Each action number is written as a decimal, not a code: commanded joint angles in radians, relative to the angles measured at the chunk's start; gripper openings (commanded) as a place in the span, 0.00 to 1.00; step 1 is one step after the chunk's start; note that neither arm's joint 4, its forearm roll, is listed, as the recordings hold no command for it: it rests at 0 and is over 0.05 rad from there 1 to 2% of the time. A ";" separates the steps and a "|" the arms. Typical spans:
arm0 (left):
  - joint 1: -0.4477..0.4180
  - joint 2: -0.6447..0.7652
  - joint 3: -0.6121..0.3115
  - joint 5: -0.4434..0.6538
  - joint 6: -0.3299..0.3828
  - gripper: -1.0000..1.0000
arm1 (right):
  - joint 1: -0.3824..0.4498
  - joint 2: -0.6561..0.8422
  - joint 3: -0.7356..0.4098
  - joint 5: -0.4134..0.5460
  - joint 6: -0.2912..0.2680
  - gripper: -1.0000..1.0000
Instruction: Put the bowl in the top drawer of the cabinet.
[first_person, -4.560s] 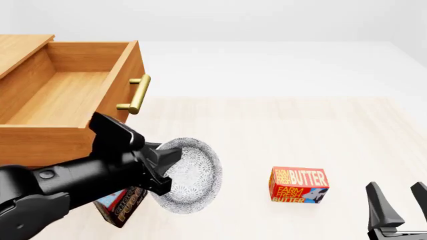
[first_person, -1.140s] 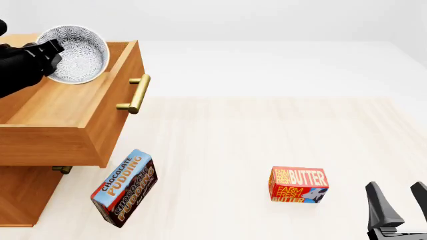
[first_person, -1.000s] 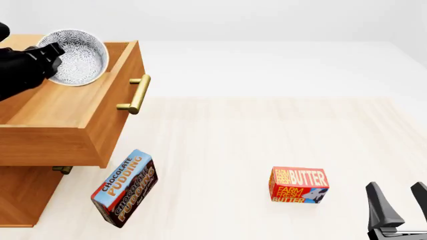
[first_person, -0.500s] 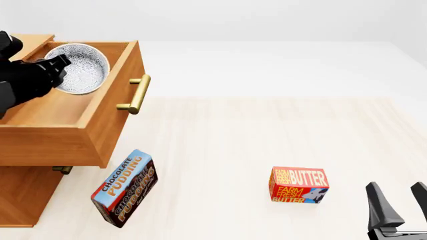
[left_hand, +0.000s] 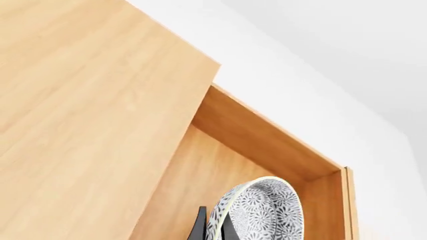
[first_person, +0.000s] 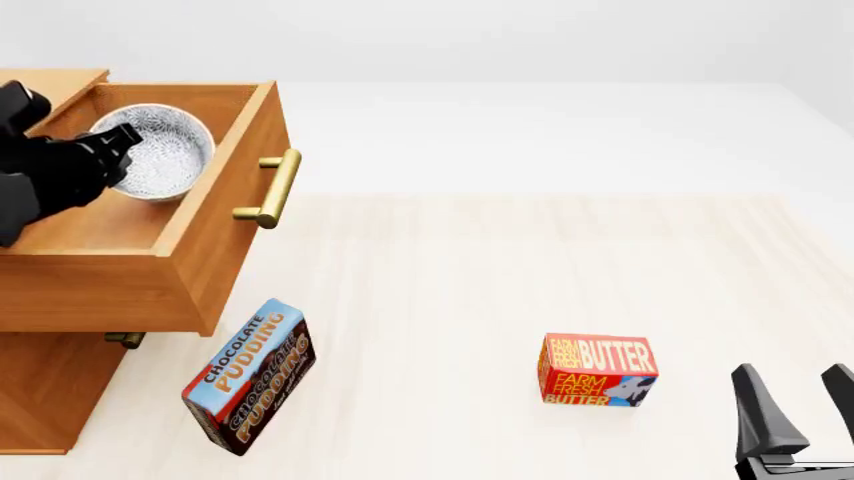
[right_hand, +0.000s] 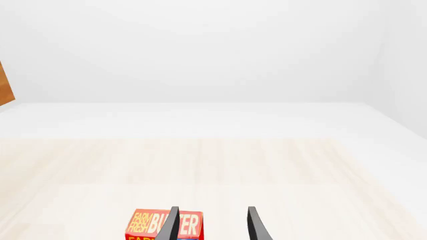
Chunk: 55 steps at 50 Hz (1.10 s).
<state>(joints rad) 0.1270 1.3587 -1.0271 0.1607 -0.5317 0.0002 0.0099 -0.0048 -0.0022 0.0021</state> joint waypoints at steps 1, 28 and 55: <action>0.016 0.020 0.001 -0.006 -0.011 0.00 | 0.000 -0.001 0.001 0.000 -0.001 1.00; 0.032 0.012 -0.004 0.004 0.016 1.00 | 0.000 -0.001 0.001 0.000 -0.001 1.00; 0.009 -0.124 0.016 0.037 0.067 1.00 | 0.000 -0.001 0.001 0.000 0.000 1.00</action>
<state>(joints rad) 0.1247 1.2777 -1.0180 0.1841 -0.4790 0.0003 0.0100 -0.0048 -0.0022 0.0021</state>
